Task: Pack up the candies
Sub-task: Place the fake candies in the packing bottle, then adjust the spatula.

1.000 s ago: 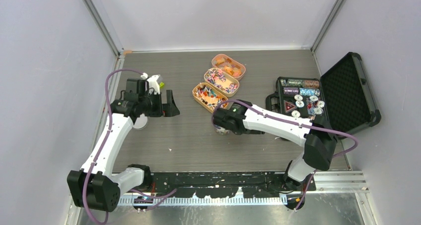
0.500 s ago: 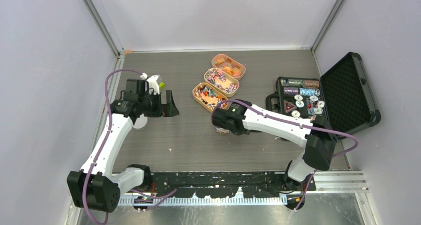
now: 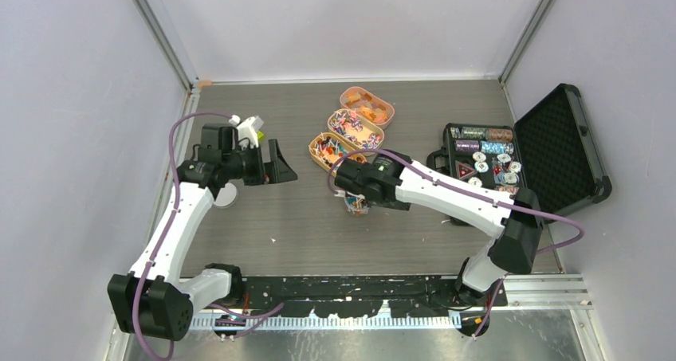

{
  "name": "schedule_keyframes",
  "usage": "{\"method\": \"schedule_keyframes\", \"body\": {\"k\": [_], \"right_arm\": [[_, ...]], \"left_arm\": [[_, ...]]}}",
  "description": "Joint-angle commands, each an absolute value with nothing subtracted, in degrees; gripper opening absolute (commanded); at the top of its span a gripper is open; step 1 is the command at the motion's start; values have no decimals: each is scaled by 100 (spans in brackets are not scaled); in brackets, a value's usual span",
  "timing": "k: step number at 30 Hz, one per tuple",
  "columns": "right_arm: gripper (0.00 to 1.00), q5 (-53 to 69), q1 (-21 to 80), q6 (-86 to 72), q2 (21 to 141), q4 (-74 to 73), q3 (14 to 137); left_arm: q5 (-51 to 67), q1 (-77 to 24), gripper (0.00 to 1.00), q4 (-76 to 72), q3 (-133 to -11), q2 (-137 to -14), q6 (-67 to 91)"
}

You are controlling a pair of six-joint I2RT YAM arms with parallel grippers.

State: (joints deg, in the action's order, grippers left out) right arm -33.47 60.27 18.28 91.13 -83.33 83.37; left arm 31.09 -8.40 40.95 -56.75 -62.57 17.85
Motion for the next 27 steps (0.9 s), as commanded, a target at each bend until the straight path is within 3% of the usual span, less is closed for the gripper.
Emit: {"method": "schedule_keyframes", "body": {"k": [1, 8, 18, 25, 27], "right_arm": [[0, -2258, 6052, 1903, 8643, -7591, 8685], [0, -1209, 6053, 1907, 8270, -6993, 8865], [1, -1181, 6048, 1837, 7660, -6126, 8630], [1, -1004, 6043, 1774, 7341, -5600, 8426], [1, -1142, 6022, 1735, 7465, -5696, 8494]], "left_arm": [[4535, -843, 85, 2754, -5523, -6301, 2751], [4740, -955, 71, 2250, -5388, -6821, 3142], [4383, -1494, 59, 1937, -5204, -7490, 3318], [4174, -1496, 54, 2106, -5256, -7603, 3218], [3923, -1490, 60, 2225, -5327, -7436, 3155]]}}
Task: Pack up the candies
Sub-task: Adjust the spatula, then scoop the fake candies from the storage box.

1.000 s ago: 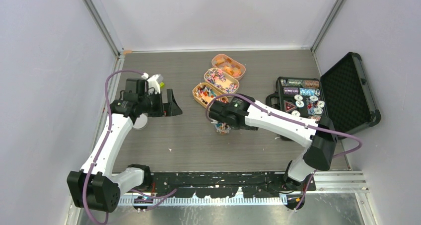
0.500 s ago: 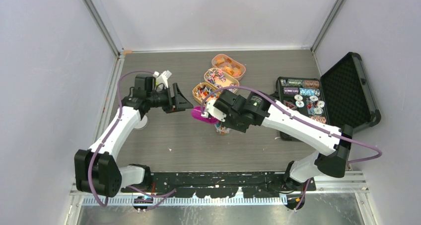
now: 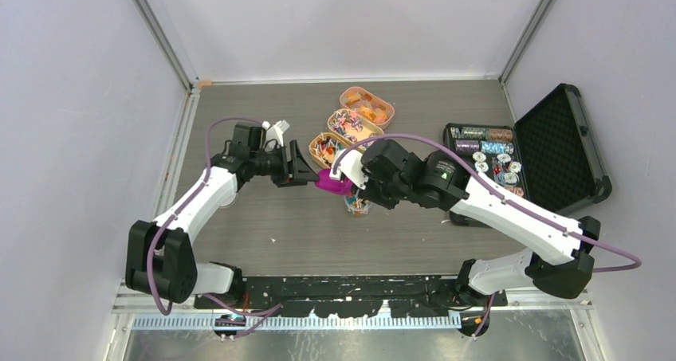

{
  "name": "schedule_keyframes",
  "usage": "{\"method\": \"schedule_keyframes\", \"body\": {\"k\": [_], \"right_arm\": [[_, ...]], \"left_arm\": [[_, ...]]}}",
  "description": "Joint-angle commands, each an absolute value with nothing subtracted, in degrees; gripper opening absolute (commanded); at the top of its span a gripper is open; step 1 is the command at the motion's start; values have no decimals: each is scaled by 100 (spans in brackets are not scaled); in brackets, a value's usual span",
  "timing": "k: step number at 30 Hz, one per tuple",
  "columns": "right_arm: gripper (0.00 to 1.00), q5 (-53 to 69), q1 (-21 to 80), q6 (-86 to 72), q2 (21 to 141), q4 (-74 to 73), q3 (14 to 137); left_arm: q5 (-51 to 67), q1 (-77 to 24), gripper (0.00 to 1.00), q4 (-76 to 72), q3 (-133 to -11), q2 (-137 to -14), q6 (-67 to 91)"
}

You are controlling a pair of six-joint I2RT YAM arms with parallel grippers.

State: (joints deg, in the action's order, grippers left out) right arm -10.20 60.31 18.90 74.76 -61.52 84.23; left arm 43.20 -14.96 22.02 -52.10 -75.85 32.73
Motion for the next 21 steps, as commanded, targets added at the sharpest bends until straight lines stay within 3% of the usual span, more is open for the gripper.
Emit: {"method": "schedule_keyframes", "body": {"k": [1, 7, 14, 21], "right_arm": [[1, -1247, 5985, 1653, 7557, -5752, 8560], [0, -895, 5273, 1255, 8094, -6221, 9023], [1, -1016, 4748, 1187, 9045, -6775, 9687], [0, -1515, 4744, 1143, 10296, -7506, 10781]], "left_arm": [[3724, -1482, 63, 2306, -5372, -7324, 3117], [2445, -1390, 88, 3205, -5970, -6732, 2465], [1673, -1389, 99, 3836, -6073, -6315, 1811], [1428, -1382, 100, 3934, -5836, -6040, 1530]]}}
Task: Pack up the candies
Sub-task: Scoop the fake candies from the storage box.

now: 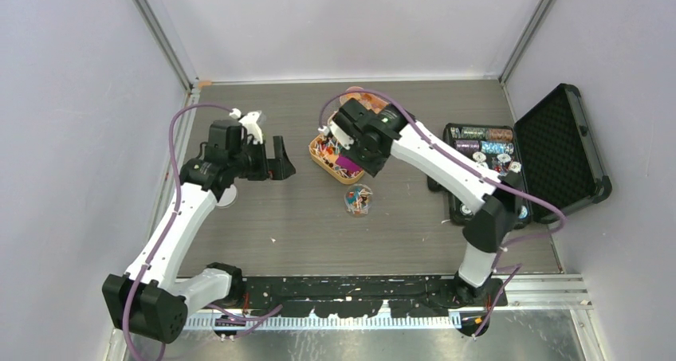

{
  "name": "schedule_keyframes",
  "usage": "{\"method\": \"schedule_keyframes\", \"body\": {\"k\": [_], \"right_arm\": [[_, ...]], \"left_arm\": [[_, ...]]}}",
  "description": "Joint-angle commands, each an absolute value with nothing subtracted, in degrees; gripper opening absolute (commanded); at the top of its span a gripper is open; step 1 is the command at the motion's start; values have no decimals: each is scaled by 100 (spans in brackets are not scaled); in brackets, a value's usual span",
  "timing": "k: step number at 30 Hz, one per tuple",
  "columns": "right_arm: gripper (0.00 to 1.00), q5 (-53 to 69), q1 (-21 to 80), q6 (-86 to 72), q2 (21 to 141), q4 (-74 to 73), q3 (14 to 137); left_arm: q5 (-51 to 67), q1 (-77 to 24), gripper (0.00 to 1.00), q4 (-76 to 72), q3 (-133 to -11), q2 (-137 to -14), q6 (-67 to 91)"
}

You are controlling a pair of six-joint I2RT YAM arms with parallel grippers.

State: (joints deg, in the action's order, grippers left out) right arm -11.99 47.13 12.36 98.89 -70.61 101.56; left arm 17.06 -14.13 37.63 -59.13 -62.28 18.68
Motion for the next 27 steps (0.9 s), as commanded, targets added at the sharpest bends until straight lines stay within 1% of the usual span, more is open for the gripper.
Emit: {"method": "schedule_keyframes", "body": {"k": [1, 7, 15, 27], "right_arm": [[0, -1554, 4746, 1149, 10456, -7578, 10923], [0, -1750, 4741, 1240, 11245, -7807, 11640], [1, -2058, 4725, 1356, 12037, -8142, 12264], [1, -2037, 4685, 1471, 12531, -7792, 12411]], "left_arm": [[1413, -1380, 100, 3957, -5848, -6031, 1525], [1157, -1363, 100, 4184, -5917, -6041, 1489], [1090, -1323, 100, 4129, -5774, -5968, 1450], [1100, -1310, 100, 4123, -5714, -5880, 1398]]}}
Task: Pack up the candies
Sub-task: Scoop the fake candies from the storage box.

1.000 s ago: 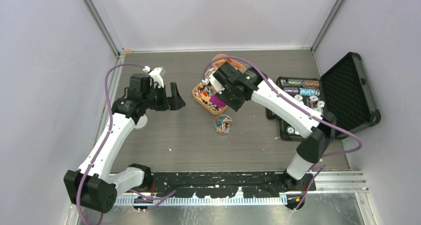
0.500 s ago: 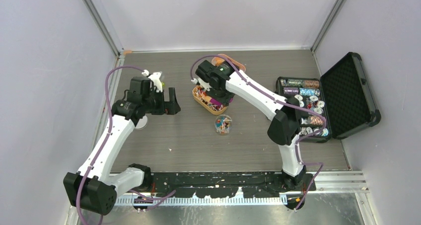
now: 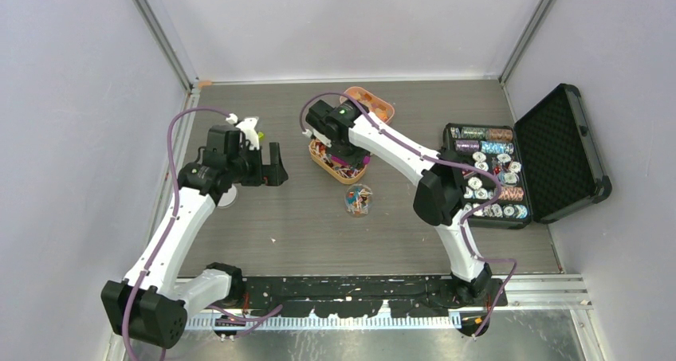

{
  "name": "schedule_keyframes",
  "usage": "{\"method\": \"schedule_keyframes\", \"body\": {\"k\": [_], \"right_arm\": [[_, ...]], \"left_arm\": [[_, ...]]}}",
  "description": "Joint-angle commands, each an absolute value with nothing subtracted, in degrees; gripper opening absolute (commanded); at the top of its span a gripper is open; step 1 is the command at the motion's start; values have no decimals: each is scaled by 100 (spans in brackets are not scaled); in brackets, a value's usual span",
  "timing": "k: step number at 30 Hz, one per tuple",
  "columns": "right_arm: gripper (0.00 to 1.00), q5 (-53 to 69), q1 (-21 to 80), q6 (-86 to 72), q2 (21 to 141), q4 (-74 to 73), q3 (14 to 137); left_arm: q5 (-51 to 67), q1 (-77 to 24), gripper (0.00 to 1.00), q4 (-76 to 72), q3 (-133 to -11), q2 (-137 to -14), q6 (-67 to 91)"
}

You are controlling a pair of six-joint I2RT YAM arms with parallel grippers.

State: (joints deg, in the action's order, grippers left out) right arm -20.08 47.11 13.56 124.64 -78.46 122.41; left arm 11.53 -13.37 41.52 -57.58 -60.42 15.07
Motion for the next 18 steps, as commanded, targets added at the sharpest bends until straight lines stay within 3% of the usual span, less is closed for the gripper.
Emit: {"method": "schedule_keyframes", "body": {"k": [1, 18], "right_arm": [[0, -2031, 4685, 1468, 12505, -7765, 12361], [0, -1809, 4605, 1315, 11809, -6598, 10841]], "left_arm": [[1099, -1310, 100, 4125, -5711, -5872, 1397], [1004, -1310, 100, 4159, -5696, -5871, 1380]]}}
